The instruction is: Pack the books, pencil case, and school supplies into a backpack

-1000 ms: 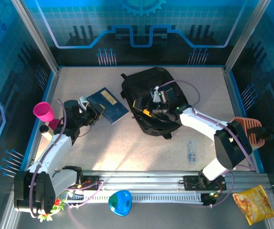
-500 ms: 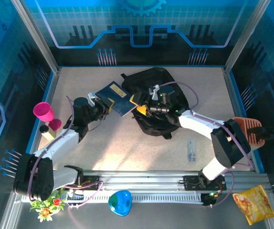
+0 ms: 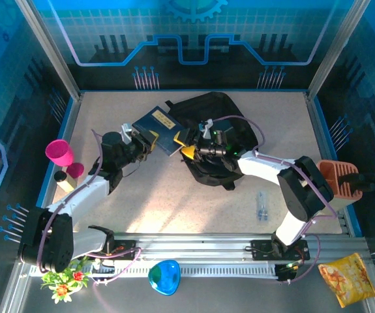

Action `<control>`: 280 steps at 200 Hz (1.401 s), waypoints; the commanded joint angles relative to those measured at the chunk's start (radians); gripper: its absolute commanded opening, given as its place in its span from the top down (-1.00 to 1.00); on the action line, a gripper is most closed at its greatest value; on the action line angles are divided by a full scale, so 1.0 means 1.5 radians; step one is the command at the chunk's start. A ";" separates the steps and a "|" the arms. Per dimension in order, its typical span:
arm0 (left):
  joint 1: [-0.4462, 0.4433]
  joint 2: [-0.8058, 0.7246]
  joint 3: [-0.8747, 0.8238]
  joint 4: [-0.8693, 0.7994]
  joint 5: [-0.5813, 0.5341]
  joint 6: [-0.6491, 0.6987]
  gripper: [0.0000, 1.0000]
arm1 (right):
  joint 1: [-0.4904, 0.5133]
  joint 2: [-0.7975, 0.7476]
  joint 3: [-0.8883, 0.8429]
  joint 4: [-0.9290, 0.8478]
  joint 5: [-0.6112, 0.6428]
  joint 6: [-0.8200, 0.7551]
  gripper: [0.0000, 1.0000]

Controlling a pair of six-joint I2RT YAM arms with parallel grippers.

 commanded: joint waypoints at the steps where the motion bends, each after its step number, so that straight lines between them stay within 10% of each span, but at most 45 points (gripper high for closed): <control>1: -0.007 0.003 0.026 0.055 -0.012 -0.015 0.83 | 0.012 0.010 0.019 0.067 -0.004 0.021 -0.46; 81: -0.014 0.020 0.027 0.064 -0.015 -0.020 0.74 | 0.012 -0.011 0.009 0.088 0.022 0.003 0.09; 132: -0.016 0.033 0.060 -0.109 -0.016 0.105 0.16 | -0.019 -0.055 -0.001 0.023 0.053 -0.061 0.78; 178: -0.067 0.049 0.149 -0.311 -0.060 0.305 -0.30 | -0.080 -0.152 -0.025 -0.106 0.104 -0.178 0.89; 280: -0.356 0.242 0.425 -0.564 -0.242 0.705 -0.65 | -0.276 -0.344 -0.052 -0.386 0.173 -0.330 0.91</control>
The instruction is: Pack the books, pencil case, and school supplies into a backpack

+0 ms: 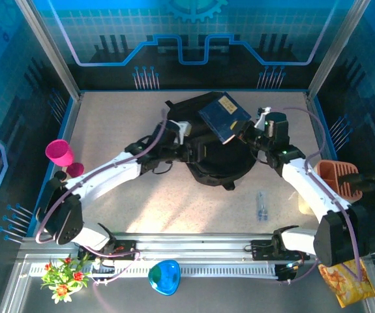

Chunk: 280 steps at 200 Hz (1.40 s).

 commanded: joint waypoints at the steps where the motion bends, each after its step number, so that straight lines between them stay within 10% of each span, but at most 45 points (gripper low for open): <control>1: -0.046 0.052 0.070 -0.094 -0.058 0.149 -0.64 | -0.029 -0.037 -0.001 -0.069 0.022 -0.054 0.91; 96: -0.164 0.295 0.333 -0.308 -0.068 0.416 -0.45 | -0.107 -0.071 -0.007 -0.119 0.017 -0.076 0.91; 280: -0.156 0.327 0.382 -0.324 -0.176 0.460 0.73 | -0.181 -0.119 -0.016 -0.190 0.041 -0.084 0.90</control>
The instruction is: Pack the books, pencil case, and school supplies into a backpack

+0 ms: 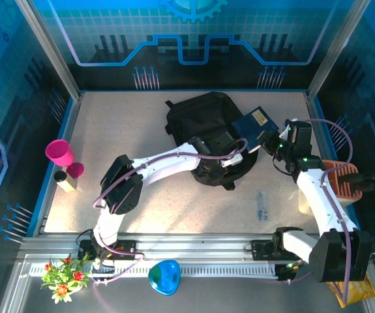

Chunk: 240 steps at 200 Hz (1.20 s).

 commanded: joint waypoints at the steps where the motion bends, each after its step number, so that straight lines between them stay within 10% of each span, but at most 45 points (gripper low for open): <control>1: 0.009 -0.030 -0.010 0.022 -0.028 0.009 0.73 | -0.027 -0.031 0.025 -0.026 0.016 -0.020 0.91; 147: 0.099 -0.228 -0.112 0.285 -0.127 -0.250 1.00 | -0.075 -0.127 0.085 -0.249 0.100 -0.059 0.90; 240: 0.095 -0.268 -0.158 0.416 -0.063 -0.219 1.00 | 0.100 -0.079 0.009 -0.154 0.017 0.101 0.89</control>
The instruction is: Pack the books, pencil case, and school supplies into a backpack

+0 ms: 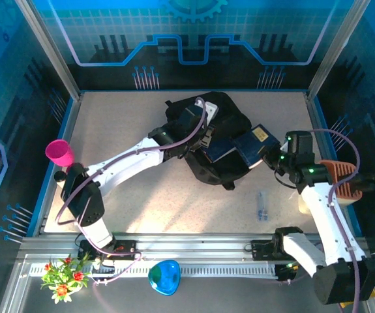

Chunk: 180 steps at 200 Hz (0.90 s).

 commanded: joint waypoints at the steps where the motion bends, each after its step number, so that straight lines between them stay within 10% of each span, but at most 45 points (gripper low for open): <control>1: -0.006 -0.044 -0.010 0.085 0.022 0.003 1.00 | 0.042 0.025 -0.010 0.067 -0.025 0.056 0.89; 180: -0.007 -0.080 -0.053 0.101 0.071 -0.024 1.00 | 0.127 0.383 -0.001 0.368 -0.058 0.121 0.83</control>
